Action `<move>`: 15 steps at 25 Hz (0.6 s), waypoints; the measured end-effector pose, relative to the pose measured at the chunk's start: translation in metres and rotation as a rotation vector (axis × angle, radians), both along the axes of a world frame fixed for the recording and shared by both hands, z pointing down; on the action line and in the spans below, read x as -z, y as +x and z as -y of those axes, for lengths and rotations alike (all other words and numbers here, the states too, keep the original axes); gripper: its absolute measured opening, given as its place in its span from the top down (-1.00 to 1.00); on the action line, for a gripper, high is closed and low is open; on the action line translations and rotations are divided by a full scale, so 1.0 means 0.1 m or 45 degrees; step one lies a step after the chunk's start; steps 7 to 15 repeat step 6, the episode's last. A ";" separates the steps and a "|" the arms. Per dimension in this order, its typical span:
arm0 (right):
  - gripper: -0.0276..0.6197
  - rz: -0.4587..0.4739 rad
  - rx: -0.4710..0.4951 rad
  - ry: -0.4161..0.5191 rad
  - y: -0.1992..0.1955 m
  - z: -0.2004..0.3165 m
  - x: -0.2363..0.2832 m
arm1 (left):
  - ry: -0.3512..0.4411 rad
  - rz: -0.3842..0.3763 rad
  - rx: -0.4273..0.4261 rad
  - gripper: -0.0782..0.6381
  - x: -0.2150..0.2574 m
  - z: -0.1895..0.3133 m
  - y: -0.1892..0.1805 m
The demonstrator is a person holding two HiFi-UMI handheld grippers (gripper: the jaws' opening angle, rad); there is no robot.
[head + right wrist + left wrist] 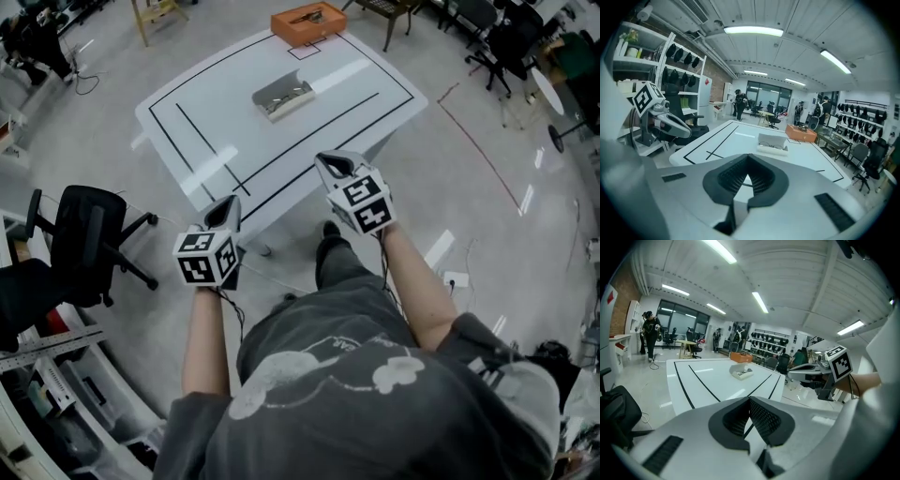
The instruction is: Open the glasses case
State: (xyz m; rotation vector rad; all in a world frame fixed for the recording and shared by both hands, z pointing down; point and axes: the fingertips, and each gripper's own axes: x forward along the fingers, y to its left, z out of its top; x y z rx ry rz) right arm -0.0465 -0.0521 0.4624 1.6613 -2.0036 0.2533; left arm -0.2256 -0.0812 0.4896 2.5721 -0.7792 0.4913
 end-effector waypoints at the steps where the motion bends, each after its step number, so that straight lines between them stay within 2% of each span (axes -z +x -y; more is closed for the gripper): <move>1: 0.91 0.000 -0.006 -0.003 -0.01 -0.08 0.02 | -0.004 -0.008 -0.003 0.78 0.02 -0.05 0.00; 6: 0.91 0.024 -0.031 0.012 -0.06 -0.28 0.13 | 0.007 -0.033 -0.004 0.78 0.14 -0.20 -0.03; 15: 0.91 0.024 -0.031 0.012 -0.06 -0.28 0.13 | 0.007 -0.033 -0.004 0.78 0.14 -0.20 -0.03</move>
